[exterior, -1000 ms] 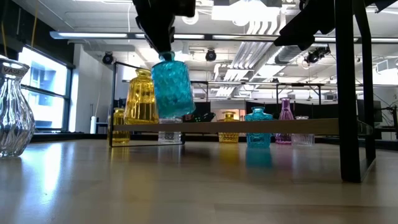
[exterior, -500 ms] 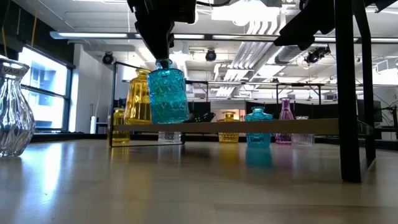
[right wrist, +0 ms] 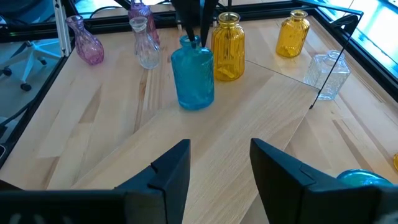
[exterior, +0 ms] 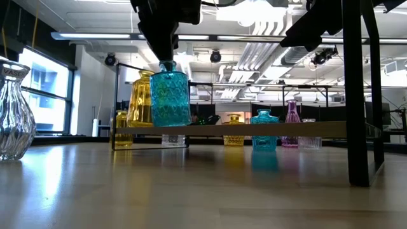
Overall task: Sort vases onto shelf
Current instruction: Put the top left blue crystal vase on the shelf, then put the top right pink crystal vase on the shelf
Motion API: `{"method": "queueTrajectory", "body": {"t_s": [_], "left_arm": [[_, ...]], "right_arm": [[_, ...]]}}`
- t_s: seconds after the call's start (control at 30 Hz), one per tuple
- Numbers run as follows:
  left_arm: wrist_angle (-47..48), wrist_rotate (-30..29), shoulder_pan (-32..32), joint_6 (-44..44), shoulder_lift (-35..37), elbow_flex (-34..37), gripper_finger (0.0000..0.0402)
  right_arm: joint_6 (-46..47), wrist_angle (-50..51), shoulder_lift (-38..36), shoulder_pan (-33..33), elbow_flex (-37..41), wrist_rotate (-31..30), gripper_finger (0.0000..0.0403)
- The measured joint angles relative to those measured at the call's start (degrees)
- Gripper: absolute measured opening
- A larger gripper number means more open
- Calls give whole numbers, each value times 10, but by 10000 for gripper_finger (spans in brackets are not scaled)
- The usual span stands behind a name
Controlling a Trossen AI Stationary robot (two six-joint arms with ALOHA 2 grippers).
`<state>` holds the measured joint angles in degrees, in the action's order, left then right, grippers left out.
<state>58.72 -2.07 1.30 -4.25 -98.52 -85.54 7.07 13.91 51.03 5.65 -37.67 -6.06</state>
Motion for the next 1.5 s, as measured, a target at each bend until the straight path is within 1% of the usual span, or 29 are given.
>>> {"method": "queueTrajectory", "body": {"t_s": [0.37,0.63,0.73,0.9,1.03,1.1,1.2,1.3,1.37,1.43,1.5], "left_arm": [[3,-4,-1,-2,-1,-4,85],[12,-8,0,0,-1,-60,103],[23,-22,0,6,-1,-84,104],[59,-73,0,17,4,-131,104],[29,-159,0,24,39,-142,104],[10,-204,-2,23,66,-143,104],[10,-247,-8,15,106,-143,104],[14,-279,-14,-5,147,-138,104],[16,-298,-14,-16,173,-133,104],[15,-317,-14,-23,198,-121,104],[16,-329,-14,-35,220,-102,104]], "right_arm": [[0,0,0,0,0,0,156],[5,0,0,0,0,0,156],[5,0,0,0,0,0,156],[6,0,0,0,0,0,156],[33,0,0,0,0,-8,156],[45,3,0,0,0,-27,156],[57,5,0,0,0,-53,156],[54,-4,0,-1,0,-80,156],[46,-18,-1,-8,0,-116,156],[45,-24,-1,-23,-6,-161,156],[44,-21,-1,-47,-21,-177,156]]}}
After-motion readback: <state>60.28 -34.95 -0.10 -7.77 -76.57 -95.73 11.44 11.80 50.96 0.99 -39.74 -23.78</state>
